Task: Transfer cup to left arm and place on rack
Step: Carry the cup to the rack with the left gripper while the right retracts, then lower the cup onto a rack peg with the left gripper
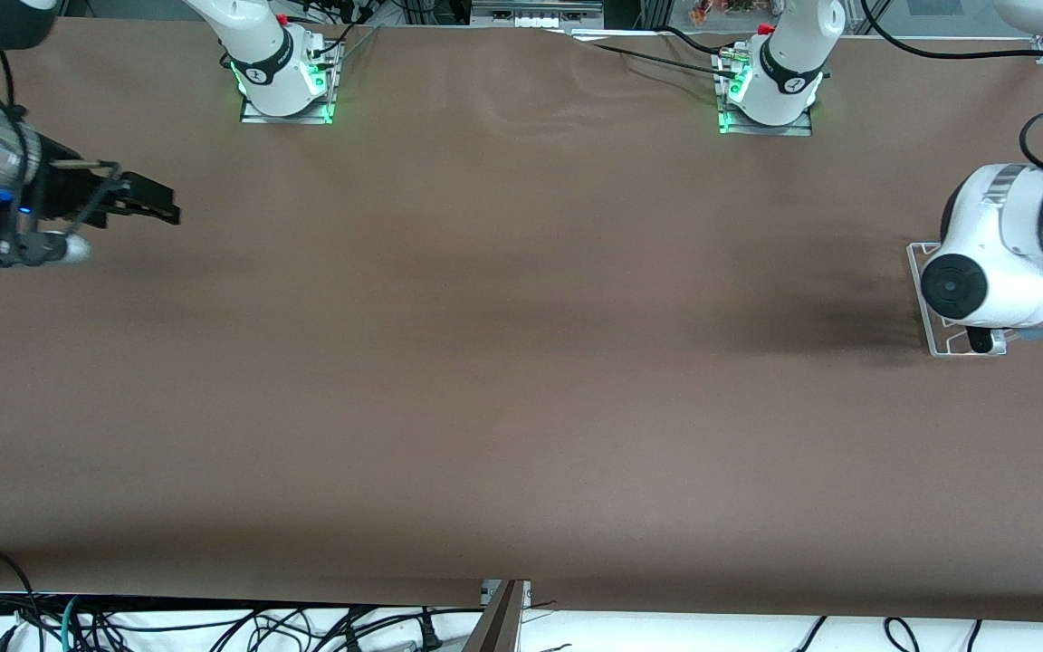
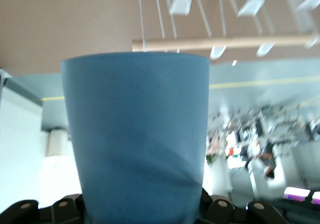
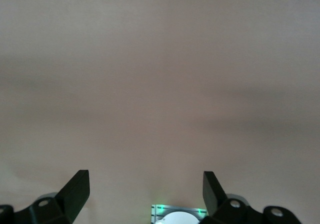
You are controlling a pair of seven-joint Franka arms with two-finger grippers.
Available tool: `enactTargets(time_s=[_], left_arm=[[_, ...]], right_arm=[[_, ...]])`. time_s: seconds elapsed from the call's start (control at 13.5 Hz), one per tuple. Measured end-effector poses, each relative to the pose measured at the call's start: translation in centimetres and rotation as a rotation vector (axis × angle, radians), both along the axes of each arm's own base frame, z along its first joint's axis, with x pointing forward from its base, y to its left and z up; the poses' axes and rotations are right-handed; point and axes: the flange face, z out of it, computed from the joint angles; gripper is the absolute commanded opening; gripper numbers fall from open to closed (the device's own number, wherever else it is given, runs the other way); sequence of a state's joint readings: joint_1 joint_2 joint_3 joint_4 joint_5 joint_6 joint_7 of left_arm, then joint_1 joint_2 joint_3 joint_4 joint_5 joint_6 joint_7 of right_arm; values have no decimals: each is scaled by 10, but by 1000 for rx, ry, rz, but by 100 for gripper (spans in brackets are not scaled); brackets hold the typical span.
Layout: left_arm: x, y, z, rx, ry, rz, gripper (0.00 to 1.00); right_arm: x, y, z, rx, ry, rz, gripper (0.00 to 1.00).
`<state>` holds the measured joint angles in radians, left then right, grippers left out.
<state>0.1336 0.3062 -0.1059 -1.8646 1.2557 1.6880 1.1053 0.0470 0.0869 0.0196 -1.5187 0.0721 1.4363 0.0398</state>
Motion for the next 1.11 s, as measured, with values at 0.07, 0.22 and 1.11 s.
enactTargets(time_s=[0.07,0.22,1.11], left_arm=[[0,-1,-7,30,3,-54,0],[1,4,-20,63,-18,-143,0],[-45,22,-91,114,-131,-179,0]], right_arm=[[-3,-7,4,-5,-9,-5,100],[-8,-8,11,-15,-23,-3,100],[-6,23,21,-91,-85,64,100]])
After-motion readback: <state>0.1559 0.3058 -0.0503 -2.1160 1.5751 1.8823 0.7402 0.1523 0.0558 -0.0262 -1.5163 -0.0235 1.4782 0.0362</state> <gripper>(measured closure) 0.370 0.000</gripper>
